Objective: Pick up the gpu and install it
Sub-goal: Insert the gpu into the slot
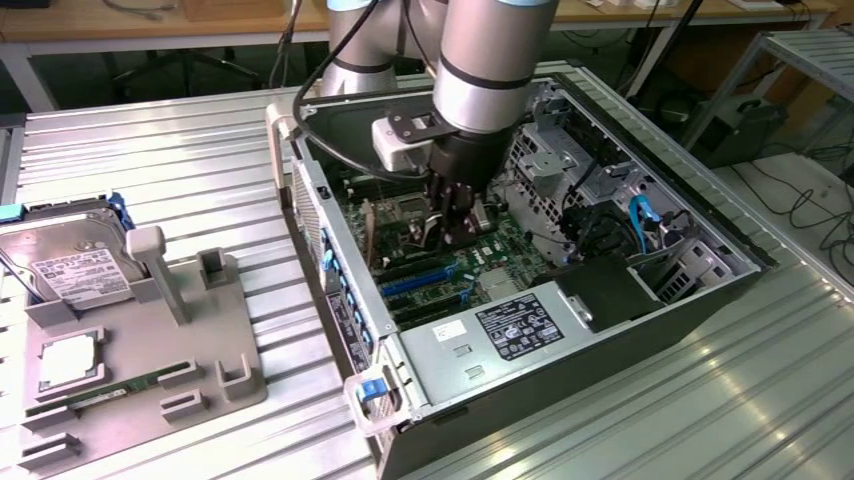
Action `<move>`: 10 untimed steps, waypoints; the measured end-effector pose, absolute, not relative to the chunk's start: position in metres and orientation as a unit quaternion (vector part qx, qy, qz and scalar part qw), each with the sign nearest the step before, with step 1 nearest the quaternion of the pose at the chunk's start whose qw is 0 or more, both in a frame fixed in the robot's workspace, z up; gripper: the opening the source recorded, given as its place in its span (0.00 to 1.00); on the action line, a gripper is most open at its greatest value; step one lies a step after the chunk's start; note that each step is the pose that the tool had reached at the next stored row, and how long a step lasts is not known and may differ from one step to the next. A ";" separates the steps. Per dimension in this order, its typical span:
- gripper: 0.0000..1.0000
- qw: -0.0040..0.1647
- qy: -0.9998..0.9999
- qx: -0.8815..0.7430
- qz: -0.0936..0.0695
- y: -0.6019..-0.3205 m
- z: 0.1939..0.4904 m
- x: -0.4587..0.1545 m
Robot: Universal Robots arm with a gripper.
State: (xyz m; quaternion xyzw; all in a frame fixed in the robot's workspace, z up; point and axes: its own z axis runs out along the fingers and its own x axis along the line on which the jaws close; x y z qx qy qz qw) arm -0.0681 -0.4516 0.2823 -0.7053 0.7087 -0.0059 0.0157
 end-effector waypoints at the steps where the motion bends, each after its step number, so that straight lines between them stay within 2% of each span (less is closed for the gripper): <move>1: 0.28 0.017 0.709 -0.705 -0.007 -0.452 0.281 -0.069; 10: 0.28 0.018 0.709 -0.705 -0.007 -0.452 0.265 -0.076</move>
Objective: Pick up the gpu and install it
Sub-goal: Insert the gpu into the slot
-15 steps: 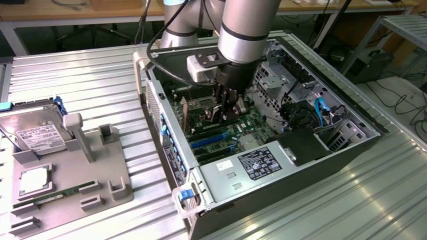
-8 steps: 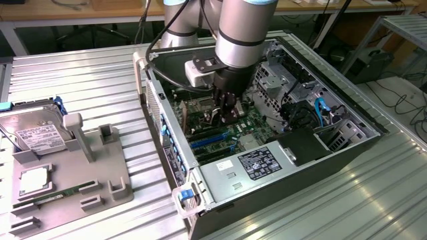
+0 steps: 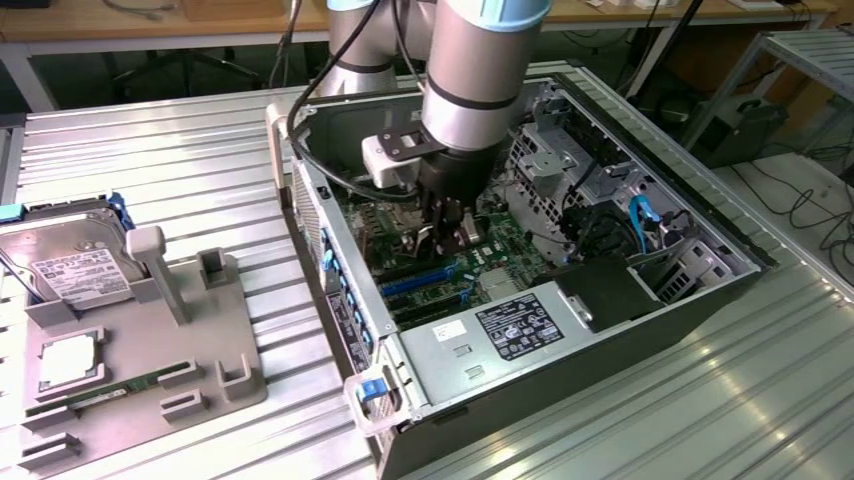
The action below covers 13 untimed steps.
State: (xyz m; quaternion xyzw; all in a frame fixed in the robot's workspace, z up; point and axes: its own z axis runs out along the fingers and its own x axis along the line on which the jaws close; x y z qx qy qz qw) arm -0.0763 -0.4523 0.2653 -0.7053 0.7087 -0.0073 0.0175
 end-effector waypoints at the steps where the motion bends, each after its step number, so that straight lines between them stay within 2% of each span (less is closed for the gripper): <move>1: 0.28 0.017 0.709 -0.705 -0.007 -0.454 0.264 -0.076; 13: 0.28 0.018 0.709 -0.705 -0.007 -0.457 0.249 -0.087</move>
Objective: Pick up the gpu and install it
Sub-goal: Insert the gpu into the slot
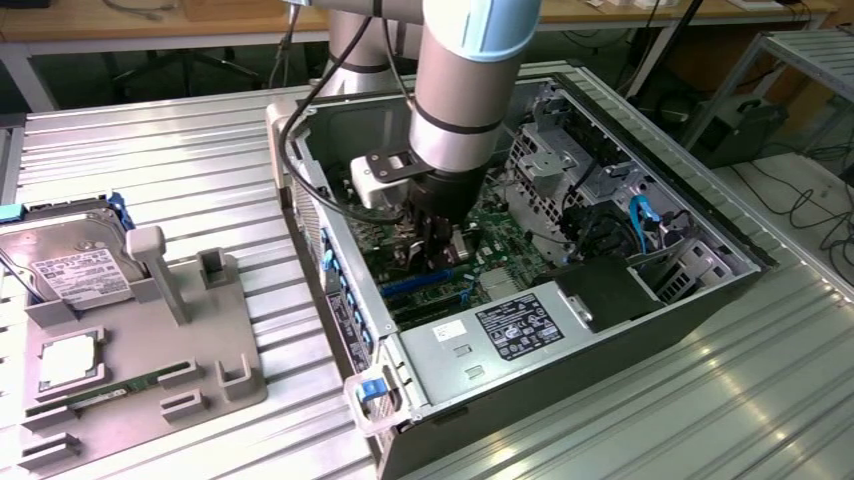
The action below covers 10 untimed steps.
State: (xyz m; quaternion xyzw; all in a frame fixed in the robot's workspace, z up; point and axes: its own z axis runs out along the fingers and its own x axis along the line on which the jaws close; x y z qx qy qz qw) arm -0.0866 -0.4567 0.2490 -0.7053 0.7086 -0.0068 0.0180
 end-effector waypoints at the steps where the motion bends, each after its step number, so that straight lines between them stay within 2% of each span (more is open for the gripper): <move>1: 0.28 0.018 0.709 -0.705 -0.007 -0.457 0.247 -0.087; 10: 0.28 0.013 0.709 -0.705 0.000 -0.457 0.242 -0.084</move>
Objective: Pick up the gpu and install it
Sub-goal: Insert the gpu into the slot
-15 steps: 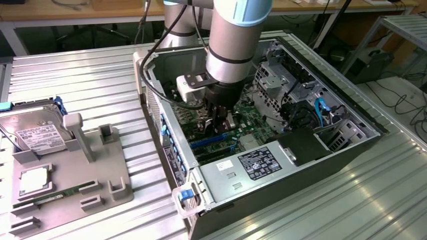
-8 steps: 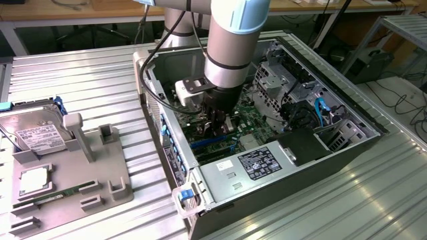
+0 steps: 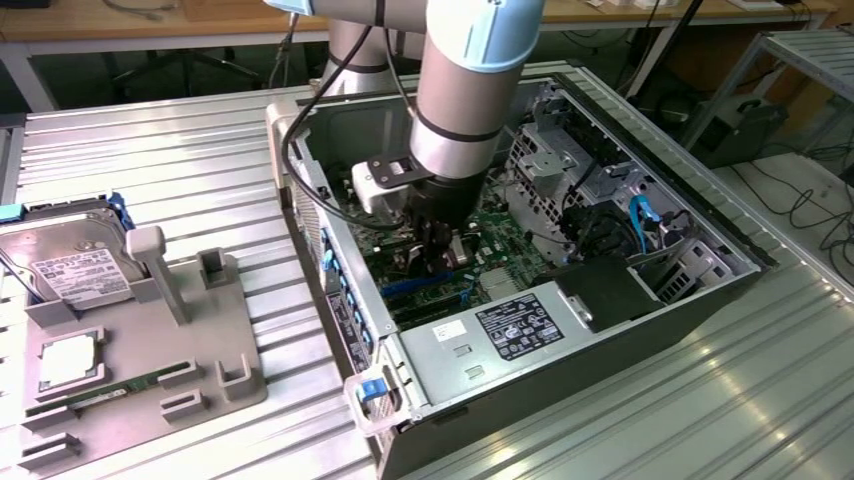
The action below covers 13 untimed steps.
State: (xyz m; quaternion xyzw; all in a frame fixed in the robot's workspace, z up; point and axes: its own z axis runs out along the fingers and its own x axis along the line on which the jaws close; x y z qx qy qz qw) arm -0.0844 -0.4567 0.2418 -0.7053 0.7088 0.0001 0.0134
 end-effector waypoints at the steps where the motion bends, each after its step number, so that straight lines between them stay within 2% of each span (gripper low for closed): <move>1: 0.28 0.012 0.709 -0.705 0.002 -0.457 0.241 -0.083; 13: 0.28 0.009 0.709 -0.705 0.007 -0.457 0.236 -0.083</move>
